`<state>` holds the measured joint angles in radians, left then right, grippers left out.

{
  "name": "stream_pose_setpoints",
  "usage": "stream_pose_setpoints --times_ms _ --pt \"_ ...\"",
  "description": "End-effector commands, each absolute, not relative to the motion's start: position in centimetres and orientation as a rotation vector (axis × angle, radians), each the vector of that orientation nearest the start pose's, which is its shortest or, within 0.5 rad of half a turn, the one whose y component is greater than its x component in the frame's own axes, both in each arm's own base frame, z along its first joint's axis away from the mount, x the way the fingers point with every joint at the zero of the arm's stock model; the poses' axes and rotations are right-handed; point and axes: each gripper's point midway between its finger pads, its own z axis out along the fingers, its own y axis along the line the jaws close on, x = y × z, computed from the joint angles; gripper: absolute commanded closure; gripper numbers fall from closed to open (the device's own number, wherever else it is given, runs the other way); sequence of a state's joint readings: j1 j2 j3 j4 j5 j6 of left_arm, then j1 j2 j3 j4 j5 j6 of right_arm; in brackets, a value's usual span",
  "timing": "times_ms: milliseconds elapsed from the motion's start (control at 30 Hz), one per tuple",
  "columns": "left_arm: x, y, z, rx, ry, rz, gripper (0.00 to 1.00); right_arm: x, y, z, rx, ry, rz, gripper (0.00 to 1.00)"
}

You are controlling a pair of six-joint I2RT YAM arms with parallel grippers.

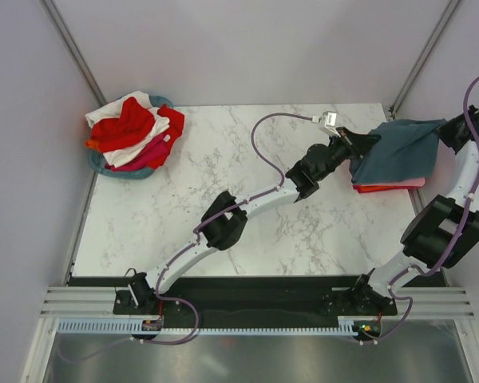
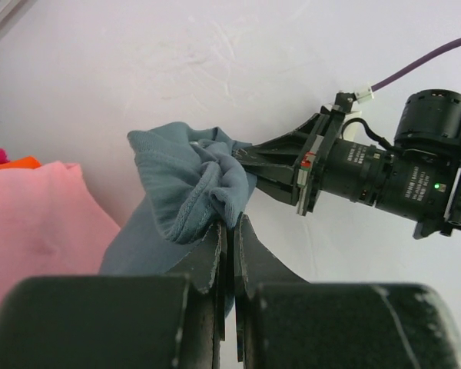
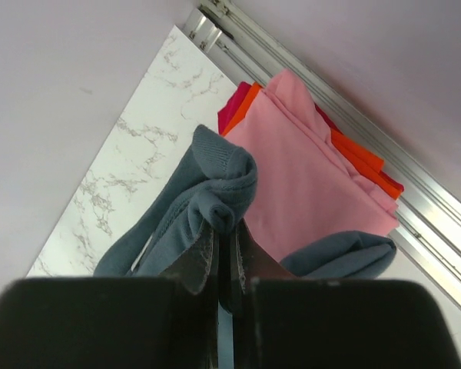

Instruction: Fold and stack the t-shirts

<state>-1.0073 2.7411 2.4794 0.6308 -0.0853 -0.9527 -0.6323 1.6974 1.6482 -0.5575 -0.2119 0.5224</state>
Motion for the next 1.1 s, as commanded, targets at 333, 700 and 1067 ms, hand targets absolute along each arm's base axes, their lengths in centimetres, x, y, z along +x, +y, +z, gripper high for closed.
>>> stream_pose_setpoints --times_ms 333,700,1067 --pt "36.5 -63.2 37.4 -0.099 1.173 -1.749 0.98 39.5 -29.9 36.0 1.068 1.573 -0.053 1.0" --pt "39.1 -64.5 30.8 -0.202 1.283 -1.667 0.98 40.2 -30.4 30.5 1.148 1.64 -0.029 1.0" --pt "42.3 -64.2 24.9 -0.295 1.356 -1.587 0.98 42.0 -30.2 23.0 1.233 1.703 0.062 1.0"
